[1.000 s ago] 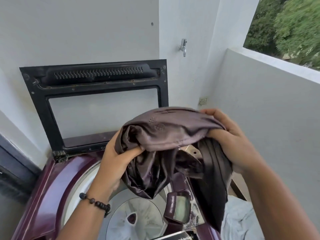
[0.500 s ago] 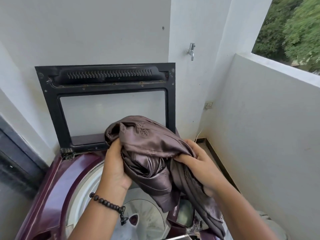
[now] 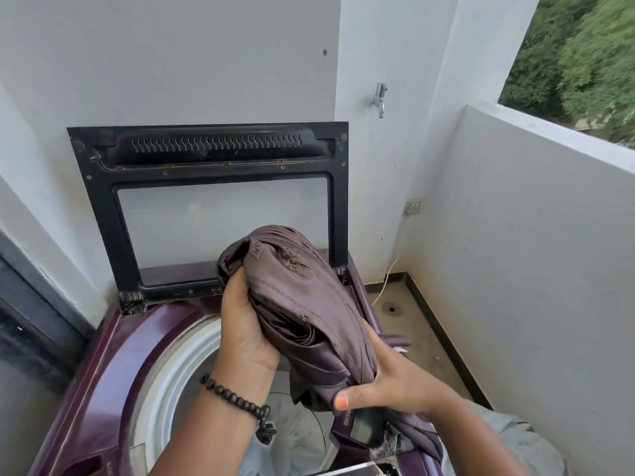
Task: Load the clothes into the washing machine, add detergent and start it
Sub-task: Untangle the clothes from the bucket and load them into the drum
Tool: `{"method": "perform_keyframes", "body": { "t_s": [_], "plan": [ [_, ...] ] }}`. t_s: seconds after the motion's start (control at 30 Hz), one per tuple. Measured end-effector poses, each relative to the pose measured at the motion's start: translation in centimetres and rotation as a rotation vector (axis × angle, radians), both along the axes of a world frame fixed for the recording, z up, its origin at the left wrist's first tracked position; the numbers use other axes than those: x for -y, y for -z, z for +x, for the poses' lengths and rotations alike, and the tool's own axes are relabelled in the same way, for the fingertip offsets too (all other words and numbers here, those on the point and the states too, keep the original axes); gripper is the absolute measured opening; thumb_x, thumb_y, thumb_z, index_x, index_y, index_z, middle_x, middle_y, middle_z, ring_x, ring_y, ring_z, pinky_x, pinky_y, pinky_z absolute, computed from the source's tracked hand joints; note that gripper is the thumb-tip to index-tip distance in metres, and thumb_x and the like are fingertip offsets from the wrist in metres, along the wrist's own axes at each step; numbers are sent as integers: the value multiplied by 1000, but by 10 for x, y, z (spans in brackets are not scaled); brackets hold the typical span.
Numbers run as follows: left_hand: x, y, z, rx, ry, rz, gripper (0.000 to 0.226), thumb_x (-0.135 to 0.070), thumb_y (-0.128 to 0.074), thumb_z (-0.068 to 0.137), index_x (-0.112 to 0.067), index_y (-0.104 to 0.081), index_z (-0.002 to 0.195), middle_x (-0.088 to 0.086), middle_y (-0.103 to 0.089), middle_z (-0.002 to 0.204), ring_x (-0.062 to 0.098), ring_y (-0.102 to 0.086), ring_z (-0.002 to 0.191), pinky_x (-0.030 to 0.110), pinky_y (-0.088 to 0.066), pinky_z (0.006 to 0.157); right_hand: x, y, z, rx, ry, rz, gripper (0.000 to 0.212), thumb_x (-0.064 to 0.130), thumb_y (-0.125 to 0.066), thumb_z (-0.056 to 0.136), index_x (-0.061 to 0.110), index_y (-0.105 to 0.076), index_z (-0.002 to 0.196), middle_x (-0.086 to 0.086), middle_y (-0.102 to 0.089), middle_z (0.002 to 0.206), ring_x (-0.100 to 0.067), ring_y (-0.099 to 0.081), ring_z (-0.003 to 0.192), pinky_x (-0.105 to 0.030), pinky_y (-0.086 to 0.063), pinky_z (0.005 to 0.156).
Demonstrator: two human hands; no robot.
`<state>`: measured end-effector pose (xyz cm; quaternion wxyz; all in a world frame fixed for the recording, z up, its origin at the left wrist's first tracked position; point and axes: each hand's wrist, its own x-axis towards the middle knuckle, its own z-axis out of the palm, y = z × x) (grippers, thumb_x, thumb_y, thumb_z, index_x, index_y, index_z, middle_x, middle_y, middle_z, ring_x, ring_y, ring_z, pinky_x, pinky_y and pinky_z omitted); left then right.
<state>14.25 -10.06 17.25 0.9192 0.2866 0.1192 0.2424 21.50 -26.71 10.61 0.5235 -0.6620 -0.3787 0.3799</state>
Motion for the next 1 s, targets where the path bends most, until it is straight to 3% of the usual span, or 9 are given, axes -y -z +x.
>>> {"method": "perform_keyframes", "body": {
  "t_s": [0.13,0.2,0.3,0.4,0.57,0.63,0.77,0.87,1.0],
  "plan": [
    [3,13,6,-27,-16,-5,44,-37,-47,92,-17,-80,70,3,-76,81,16,-74,74,30,-60,65,4,1,-1,-147,190,116,56,-6,-73,74,8,-55,125,-14,-71,114,-31,-68,105,-36,-56,86],
    [7,20,8,-109,-20,51,35,-40,-55,79,-15,-77,92,4,-77,94,16,-73,85,34,-56,75,4,-1,-1,-269,345,227,42,-10,-65,71,5,-65,111,-23,-72,104,-36,-71,92,-40,-60,76],
    [10,39,6,-251,1,148,56,-34,-62,73,-11,-63,124,9,-71,119,22,-66,111,40,-52,92,4,-13,6,-337,630,363,38,-18,-56,79,11,-71,100,-19,-74,95,-30,-72,81,-35,-59,66],
    [18,55,-4,-394,125,209,57,-26,-66,72,-10,-61,126,14,-70,119,31,-63,113,48,-55,91,6,-28,17,-361,851,363,37,-13,-44,89,12,-69,98,-13,-75,88,-24,-72,76,-34,-59,66],
    [28,72,-19,-513,175,227,44,-27,-69,73,-9,-66,113,17,-73,107,31,-66,94,52,-56,88,-3,-48,14,-372,701,325,33,-5,-50,87,10,-59,115,-6,-74,90,-17,-71,78,-30,-57,66],
    [32,77,-21,-530,141,166,37,-26,-66,78,-8,-65,110,16,-75,102,30,-67,91,52,-55,87,-5,-50,8,-441,512,331,48,8,-63,80,20,-53,125,-6,-72,104,-17,-71,91,-32,-57,75],
    [42,85,-24,-597,132,131,23,-19,-46,101,-9,-66,109,13,-76,101,29,-66,93,53,-51,92,-12,-41,-2,-151,355,126,99,29,-87,66,48,-27,142,13,-60,129,-6,-62,115,-31,-51,98],
    [46,91,-30,-632,243,161,26,-31,-49,99,-18,-66,114,6,-74,110,24,-64,104,48,-53,85,-16,-40,5,2,395,91,100,21,-89,69,40,-28,145,16,-60,126,-4,-62,114,-34,-50,101],
    [21,91,-47,-633,447,496,89,-64,-81,53,-34,-53,131,-14,-67,124,9,-57,122,42,-49,98,-9,-40,26,210,403,17,75,17,-87,69,31,-42,127,7,-67,114,-9,-67,102,-39,-54,94]
  ]
}}
